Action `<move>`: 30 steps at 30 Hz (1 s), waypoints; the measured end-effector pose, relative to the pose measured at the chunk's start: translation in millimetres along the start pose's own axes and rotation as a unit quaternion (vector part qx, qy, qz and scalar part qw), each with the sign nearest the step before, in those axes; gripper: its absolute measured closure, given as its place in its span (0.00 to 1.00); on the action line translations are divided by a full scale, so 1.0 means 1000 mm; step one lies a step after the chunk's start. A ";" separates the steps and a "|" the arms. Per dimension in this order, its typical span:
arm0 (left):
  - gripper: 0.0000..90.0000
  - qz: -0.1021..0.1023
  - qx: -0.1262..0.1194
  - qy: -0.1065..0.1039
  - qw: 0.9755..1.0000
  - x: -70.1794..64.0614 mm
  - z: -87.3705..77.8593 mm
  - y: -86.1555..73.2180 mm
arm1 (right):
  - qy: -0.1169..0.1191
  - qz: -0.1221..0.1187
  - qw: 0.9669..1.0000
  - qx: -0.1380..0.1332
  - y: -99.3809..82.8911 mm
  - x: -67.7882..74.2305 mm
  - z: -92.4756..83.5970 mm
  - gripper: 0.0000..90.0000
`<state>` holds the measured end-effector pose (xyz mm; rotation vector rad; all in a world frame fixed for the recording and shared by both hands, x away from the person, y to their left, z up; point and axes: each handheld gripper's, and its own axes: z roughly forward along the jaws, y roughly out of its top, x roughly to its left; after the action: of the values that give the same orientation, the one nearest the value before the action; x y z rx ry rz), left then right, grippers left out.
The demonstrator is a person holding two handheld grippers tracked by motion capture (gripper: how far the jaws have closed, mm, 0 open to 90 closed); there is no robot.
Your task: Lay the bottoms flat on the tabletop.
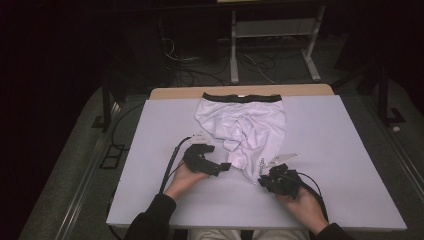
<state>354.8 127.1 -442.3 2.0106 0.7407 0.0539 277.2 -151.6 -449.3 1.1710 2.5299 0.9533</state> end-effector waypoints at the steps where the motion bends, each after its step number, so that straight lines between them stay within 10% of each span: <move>1: 0.00 -0.001 0.000 0.000 1.000 0.000 0.000 0.000 | 0.003 0.000 1.000 0.001 0.000 -0.001 0.000 0.96; 9: 0.00 -0.008 -0.003 0.004 1.000 0.003 -0.003 0.001 | 0.018 0.012 1.000 0.013 0.002 -0.013 -0.007 0.98; 19: 0.07 -0.021 0.000 -0.007 1.000 0.005 -0.005 0.001 | -0.002 0.088 0.995 -0.041 -0.007 -0.066 -0.051 0.98; 30: 0.26 0.036 0.031 -0.037 0.998 -0.009 0.008 0.002 | -0.016 0.140 0.989 -0.049 -0.017 -0.103 -0.058 0.98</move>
<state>351.0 115.6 -443.1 2.0864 0.6301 -0.0028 311.4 -263.3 -424.0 1.5238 2.3046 1.0973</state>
